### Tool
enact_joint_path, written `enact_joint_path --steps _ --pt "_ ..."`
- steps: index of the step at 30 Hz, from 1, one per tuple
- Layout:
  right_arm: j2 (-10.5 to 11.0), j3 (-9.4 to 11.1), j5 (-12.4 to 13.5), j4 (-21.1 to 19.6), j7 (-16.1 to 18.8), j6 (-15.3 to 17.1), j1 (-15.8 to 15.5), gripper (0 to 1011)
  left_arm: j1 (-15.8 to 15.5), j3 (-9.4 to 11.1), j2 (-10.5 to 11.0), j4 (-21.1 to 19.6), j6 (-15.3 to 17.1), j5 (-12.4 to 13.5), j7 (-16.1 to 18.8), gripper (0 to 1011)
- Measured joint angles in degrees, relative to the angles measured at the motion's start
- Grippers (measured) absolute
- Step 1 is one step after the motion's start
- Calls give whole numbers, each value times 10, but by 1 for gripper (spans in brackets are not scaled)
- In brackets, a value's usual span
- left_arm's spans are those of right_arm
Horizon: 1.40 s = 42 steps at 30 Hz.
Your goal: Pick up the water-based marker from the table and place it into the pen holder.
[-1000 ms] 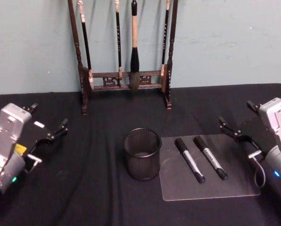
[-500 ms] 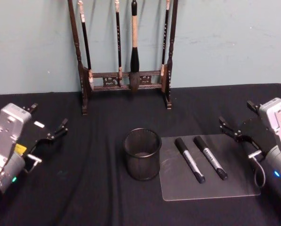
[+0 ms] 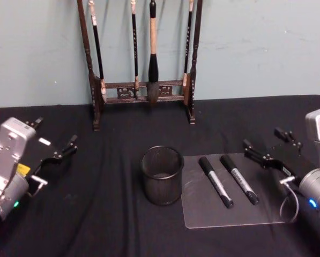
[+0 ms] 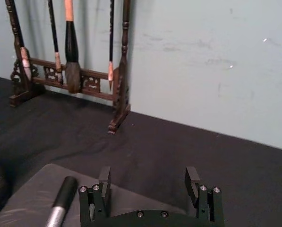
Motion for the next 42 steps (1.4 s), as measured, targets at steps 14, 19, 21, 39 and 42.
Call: enact_joint_path --steps 14,19,21,39,42 --pt "-24 -2 -7 -9 44 106 17 1002 0 0 0 0 0 0 0 1009" --pt "-39 -3 -7 5 54 136 28 1002 0 0 0 0 0 0 0 1009" --pt "-45 -5 -11 14 59 142 32 1002 0 0 0 0 0 0 0 1009" --pt "-71 5 -55 50 85 152 35 1002 0 0 0 0 0 0 0 1009" --pt "-73 9 -59 52 87 153 33 1002 0 0 0 0 0 0 0 1009"
